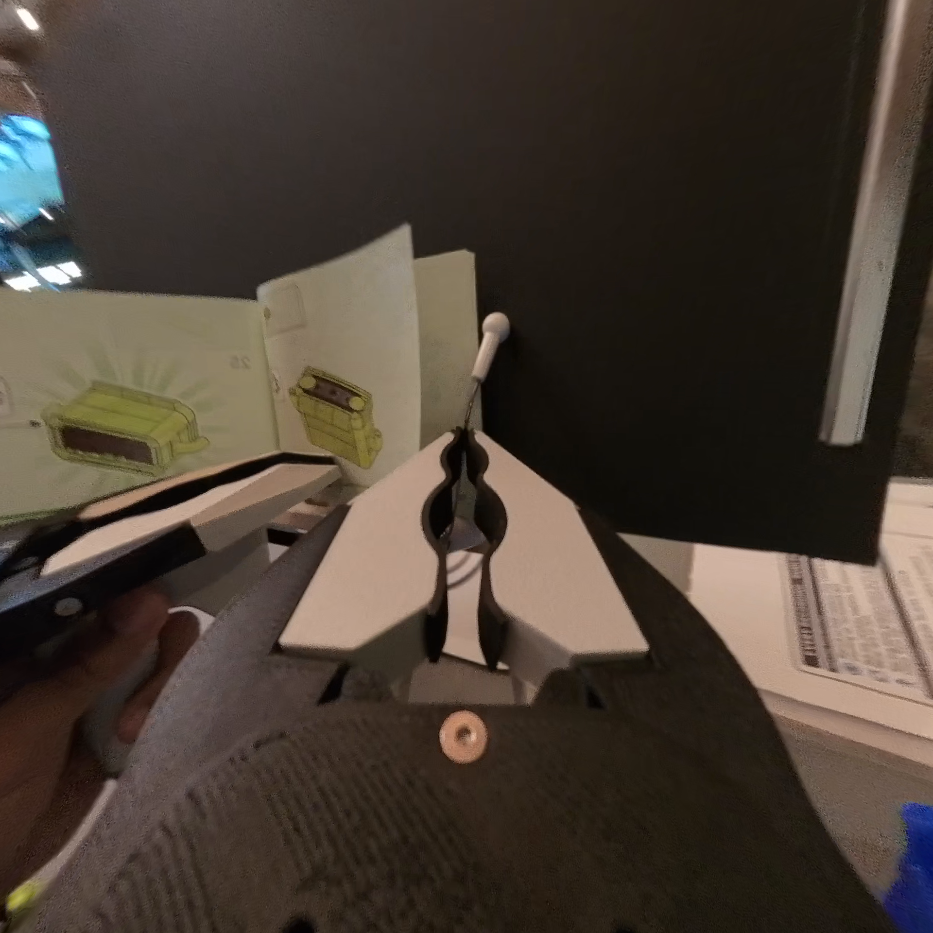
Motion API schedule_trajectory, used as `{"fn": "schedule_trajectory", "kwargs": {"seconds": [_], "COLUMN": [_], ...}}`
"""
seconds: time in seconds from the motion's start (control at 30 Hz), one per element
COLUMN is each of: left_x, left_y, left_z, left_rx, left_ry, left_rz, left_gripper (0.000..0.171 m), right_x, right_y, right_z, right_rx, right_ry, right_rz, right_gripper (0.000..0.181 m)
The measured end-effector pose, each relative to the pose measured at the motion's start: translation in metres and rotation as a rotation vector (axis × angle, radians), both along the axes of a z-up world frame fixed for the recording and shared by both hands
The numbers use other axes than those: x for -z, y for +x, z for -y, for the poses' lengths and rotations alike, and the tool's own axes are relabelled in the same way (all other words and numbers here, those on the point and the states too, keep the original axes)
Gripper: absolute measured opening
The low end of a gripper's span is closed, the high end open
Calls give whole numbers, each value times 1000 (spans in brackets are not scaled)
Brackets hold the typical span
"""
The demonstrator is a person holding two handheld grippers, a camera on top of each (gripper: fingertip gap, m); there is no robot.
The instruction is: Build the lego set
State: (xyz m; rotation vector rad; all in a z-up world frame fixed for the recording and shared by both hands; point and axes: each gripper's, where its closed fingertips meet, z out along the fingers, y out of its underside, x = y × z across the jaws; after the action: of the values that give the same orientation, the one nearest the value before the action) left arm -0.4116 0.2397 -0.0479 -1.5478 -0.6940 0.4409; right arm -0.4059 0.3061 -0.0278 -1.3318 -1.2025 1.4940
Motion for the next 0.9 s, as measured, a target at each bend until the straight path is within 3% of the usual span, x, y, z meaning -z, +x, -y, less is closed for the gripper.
{"fn": "schedule_trajectory", "kwargs": {"seconds": [0.13, 0.33, 0.57, 0.7, 0.9], "left_x": [0, -1, 1, 0, -5], "left_y": [-5, -8, -12, -13, -13], "left_z": [3, 0, -5, -5, -7], "left_rx": [-7, -2, 8, 16, 11], "left_ry": [12, 14, 14, 24, 17], "left_rz": [12, 12, 24, 26, -6], "left_gripper": [0, 0, 0, 0, 0], "right_x": [1, -3, -4, -6, -7], "right_y": [3, 6, 8, 11, 10], "right_z": [-4, -1, -1, 3, 20], "right_rx": [-30, 27, 86, 113, 136], "right_ry": [-103, 49, 44, 164, 478], "right_rz": [-49, -114, -169, -197, -182], "right_gripper": [0, 0, 0, 0, 0]}}
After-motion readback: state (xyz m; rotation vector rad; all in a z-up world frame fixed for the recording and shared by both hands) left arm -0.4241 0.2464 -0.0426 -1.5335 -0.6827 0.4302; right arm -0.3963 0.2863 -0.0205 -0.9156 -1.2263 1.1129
